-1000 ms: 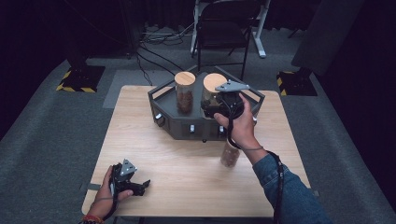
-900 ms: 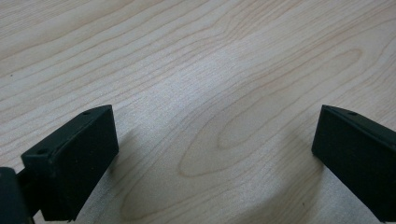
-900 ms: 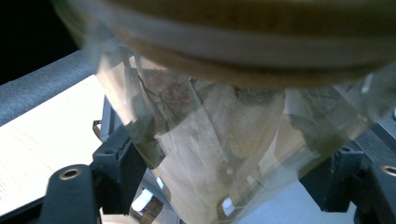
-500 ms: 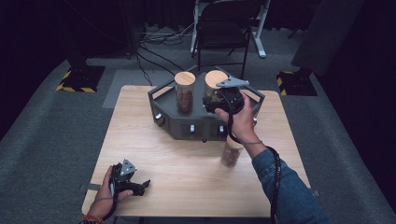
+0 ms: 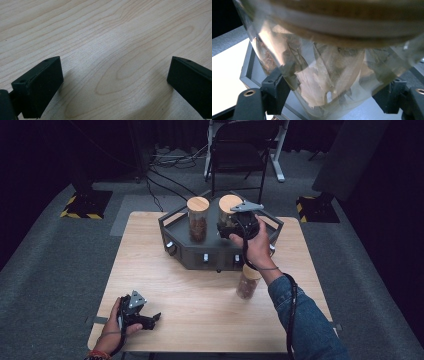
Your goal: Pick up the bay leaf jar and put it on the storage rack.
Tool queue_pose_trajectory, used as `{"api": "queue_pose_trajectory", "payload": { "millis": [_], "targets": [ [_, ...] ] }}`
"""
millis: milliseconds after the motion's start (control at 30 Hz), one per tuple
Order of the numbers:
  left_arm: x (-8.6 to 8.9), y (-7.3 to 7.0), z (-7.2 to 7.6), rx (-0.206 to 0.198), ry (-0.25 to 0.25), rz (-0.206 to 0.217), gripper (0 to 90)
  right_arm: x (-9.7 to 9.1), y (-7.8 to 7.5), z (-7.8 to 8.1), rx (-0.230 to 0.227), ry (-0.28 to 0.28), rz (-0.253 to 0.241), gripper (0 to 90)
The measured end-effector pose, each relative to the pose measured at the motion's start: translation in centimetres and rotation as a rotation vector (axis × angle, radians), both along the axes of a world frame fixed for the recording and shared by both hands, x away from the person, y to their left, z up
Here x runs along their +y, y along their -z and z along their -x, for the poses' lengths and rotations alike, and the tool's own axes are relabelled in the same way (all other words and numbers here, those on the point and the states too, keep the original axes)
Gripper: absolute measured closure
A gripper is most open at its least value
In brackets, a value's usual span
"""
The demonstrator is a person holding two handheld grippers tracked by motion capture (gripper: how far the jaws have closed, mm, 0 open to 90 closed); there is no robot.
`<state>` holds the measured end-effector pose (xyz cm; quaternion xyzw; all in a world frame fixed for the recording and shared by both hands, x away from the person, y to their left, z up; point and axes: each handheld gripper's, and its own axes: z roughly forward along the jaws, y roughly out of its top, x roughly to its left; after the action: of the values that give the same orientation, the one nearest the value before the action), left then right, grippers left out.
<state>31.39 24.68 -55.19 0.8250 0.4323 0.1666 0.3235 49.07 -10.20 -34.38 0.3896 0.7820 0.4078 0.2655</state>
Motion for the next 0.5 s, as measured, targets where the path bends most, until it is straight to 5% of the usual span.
{"api": "queue_pose_trajectory", "payload": {
  "millis": [500],
  "targets": [
    [0.0, 0.0, 0.0, 0.0, 0.0, 0.0, 0.3, 0.2, 1.2, -1.2, 0.043, 0.013, -0.002, 25.0]
  ]
}}
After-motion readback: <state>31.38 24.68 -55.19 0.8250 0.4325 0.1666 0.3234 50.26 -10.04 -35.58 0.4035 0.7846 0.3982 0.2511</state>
